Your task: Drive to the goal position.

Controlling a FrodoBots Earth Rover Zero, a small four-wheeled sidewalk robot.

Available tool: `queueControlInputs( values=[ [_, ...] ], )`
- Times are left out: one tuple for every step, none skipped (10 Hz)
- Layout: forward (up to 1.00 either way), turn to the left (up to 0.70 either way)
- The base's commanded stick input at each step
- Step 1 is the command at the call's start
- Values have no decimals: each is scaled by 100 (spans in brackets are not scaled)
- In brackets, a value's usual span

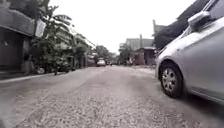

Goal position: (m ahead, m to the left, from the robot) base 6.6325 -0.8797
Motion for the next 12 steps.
queueControlInputs(
  values=[
    [100, 0],
    [100, 0],
    [100, 0],
    [100, 0],
    [100, 0],
    [100, 0],
    [100, 0],
    [100, 0],
    [100, 0],
    [100, 0],
    [100, 0],
    [100, 0]
  ],
)
